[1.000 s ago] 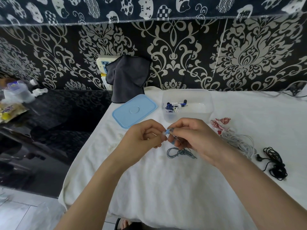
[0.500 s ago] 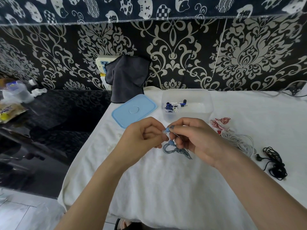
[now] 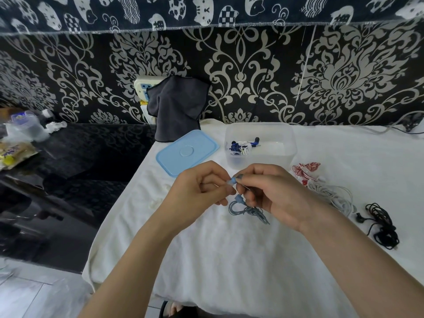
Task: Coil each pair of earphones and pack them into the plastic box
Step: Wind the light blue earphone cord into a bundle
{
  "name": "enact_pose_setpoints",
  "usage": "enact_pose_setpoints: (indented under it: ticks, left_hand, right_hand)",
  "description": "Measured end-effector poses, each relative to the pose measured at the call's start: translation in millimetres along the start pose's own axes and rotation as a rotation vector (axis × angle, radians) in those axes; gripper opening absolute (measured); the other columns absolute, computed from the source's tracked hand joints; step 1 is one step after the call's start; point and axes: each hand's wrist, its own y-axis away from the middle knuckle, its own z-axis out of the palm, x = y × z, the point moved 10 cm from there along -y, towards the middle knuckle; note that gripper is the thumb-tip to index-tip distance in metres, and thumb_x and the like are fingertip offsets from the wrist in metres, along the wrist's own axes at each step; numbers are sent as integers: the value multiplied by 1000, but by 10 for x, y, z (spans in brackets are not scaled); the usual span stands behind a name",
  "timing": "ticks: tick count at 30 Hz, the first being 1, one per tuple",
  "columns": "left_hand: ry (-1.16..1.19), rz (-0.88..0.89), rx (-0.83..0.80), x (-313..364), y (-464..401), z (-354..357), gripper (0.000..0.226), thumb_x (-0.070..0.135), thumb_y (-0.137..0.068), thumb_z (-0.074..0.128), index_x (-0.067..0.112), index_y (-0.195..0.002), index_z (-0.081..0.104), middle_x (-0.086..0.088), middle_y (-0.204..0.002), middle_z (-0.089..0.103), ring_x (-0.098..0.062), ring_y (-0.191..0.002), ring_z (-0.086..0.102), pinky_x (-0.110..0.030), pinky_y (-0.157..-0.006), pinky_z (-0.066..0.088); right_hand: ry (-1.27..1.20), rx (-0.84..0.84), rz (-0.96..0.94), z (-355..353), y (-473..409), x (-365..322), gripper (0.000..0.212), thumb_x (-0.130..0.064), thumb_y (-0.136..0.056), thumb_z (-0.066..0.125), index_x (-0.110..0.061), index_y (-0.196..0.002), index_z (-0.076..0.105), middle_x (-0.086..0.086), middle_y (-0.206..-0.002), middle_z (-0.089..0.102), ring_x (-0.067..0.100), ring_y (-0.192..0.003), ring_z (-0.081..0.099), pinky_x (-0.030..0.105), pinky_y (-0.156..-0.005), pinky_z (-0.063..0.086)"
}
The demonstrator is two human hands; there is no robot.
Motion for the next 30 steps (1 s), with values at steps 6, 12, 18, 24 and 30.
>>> enact_pose_setpoints:
  ticks: [6, 12, 18, 24, 30]
  left_hand:
    - [46, -6, -17, 20, 11, -5, 8, 2, -91, 72, 6, -93, 66, -9, -92, 76, -21, -70, 72, -27, -71, 57]
    - [143, -9, -19, 52, 11, -6, 14, -4, -89, 70, 7, -96, 67, -5, -93, 76, -19, -75, 72, -27, -75, 57]
    - [182, 21, -23, 94, 1, -15, 17, -7, -87, 71, 8, -95, 71, -14, -96, 76, -24, -88, 74, -34, -85, 58]
    - [253, 38, -15, 104, 8, -18, 14, -6, -85, 73, 7, -89, 70, -18, -97, 76, -32, -94, 74, -44, -97, 56]
    - [317, 52, -45, 109, 2, -10, 13, 4, -79, 78, 10, -87, 71, -20, -96, 74, -34, -95, 72, -43, -95, 56]
  right_hand:
    - [-5, -30, -22, 23, 14, -38, 19, -3, -96, 58, 13, -104, 64, 6, -67, 59, 12, -52, 47, 22, -52, 41]
    - [-67, -59, -52, 44, 22, -94, 17, -3, -95, 61, 10, -104, 66, 6, -67, 59, 12, -52, 47, 22, -52, 44]
    - [-95, -53, -81, 59, 65, -155, 9, -2, -94, 62, -7, -88, 67, 9, -69, 60, 13, -52, 48, 24, -54, 44]
    - [-84, -88, -143, 107, 110, -254, 16, 0, -94, 61, -7, -82, 68, 10, -67, 60, 13, -52, 48, 22, -53, 45]
    - [-116, -148, -145, 156, 123, -281, 24, -1, -93, 62, -12, -73, 72, 10, -67, 61, 12, -50, 48, 22, -53, 44]
